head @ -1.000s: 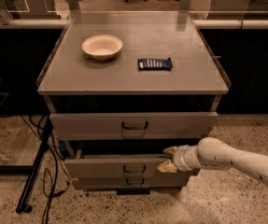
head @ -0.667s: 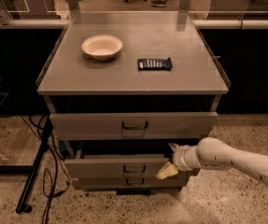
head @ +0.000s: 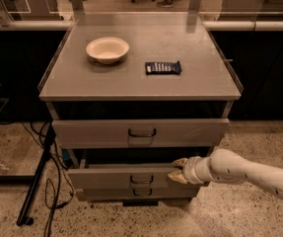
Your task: Open middle drawer
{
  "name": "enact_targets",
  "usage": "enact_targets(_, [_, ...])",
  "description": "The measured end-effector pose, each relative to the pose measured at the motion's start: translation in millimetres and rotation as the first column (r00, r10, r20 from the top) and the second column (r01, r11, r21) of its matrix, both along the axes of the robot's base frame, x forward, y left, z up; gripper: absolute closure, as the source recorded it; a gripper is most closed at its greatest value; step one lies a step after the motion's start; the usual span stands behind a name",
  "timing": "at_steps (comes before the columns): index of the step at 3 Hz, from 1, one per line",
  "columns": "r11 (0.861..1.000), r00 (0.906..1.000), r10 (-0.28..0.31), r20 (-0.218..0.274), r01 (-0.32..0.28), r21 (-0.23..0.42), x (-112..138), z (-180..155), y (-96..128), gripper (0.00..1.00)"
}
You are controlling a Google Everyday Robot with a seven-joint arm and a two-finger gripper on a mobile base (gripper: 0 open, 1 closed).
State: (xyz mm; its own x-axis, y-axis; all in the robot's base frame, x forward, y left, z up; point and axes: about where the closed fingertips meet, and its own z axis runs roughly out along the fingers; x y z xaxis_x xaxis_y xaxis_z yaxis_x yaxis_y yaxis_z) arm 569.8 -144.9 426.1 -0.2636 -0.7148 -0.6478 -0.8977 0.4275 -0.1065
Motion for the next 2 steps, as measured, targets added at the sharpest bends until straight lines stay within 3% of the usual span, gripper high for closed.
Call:
enact_targets(1, [1.000, 1.0000, -0.003, -0.001, 0.003, 0.030, -9.4, -3.7, 2.1, 0.84])
enact_targets(2, [1.000, 1.0000, -0.003, -0.002, 0.003, 0.031, -10.1, -0.4, 2.5, 1.00])
